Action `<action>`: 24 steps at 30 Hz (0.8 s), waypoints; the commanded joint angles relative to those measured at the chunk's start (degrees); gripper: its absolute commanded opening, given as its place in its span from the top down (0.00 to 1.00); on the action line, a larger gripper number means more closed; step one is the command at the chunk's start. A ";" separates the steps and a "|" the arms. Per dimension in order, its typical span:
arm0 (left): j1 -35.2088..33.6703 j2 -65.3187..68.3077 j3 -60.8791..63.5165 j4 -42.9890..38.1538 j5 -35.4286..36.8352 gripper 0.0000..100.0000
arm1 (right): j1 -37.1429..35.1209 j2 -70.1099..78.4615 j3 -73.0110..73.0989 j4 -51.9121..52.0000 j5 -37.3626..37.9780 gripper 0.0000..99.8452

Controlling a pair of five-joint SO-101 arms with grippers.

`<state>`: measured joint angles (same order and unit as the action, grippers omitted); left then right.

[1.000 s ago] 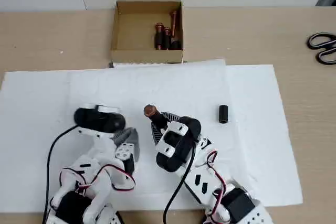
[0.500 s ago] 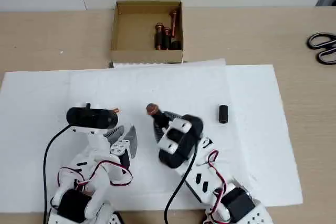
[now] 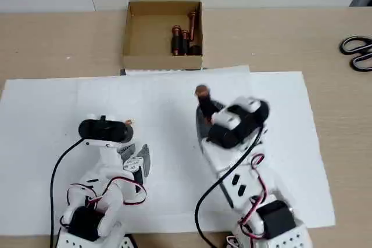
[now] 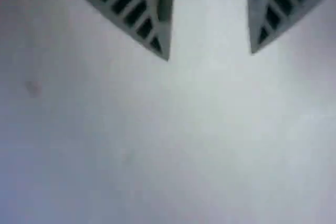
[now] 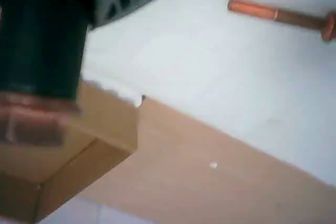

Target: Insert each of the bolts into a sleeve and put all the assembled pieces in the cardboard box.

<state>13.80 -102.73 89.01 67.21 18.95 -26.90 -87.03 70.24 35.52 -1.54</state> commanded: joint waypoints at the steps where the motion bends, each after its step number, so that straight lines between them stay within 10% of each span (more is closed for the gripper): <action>1: -0.44 -0.53 1.19 -1.76 -2.20 0.90 | 2.59 11.21 -12.31 -2.07 -3.78 1.00; 24: -5.80 -0.53 3.03 -2.64 -2.02 0.90 | 9.89 91.21 -81.14 -3.56 -11.43 1.00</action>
<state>8.35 -102.73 92.26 65.98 17.10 -17.67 -3.52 2.46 33.93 -12.53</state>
